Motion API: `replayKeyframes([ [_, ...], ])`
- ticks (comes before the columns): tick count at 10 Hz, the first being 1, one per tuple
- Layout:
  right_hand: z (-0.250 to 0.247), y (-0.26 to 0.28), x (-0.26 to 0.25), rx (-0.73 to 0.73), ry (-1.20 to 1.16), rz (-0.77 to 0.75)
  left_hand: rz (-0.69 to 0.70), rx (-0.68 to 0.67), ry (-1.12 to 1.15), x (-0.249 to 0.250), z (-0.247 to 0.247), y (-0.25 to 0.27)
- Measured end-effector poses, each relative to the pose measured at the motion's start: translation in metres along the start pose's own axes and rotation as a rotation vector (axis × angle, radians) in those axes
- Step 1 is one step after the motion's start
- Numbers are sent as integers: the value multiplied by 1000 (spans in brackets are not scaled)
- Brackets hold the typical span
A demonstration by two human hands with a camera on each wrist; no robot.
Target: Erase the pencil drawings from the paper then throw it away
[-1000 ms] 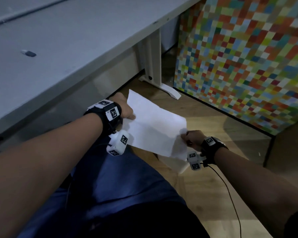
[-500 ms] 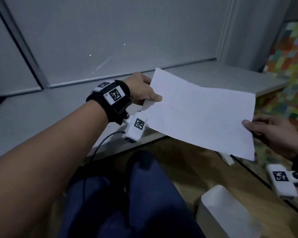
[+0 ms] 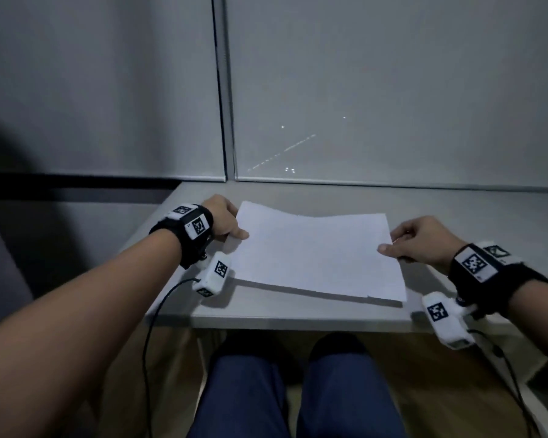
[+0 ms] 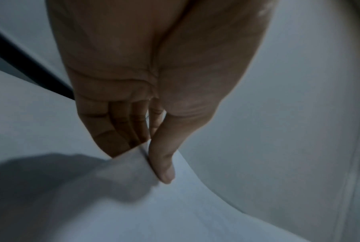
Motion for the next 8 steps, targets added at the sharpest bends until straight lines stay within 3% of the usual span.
replayKeyframes([
  [2, 36, -20, 1, -73, 290, -102, 83, 27, -208, -29, 16, -18],
  [3, 43, -21, 0, -70, 448, -183, 107, -25, -258, -32, 25, -24],
  [6, 53, -24, -8, -179, 534, -174, 47, -109, -308, -34, 23, -34],
  [8, 54, -27, -10, -146, 501, -197, 53, -78, -272, -33, 19, -35],
])
Point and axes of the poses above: each hand's wrist, its own y-axis away from the middle knuckle, its own z-axis out of the palm, x = y × z, the point moved 5 cm from there along -y, towards the middle knuckle, and after that the axes turned 11 degrees about x, right-handed, at the moved point
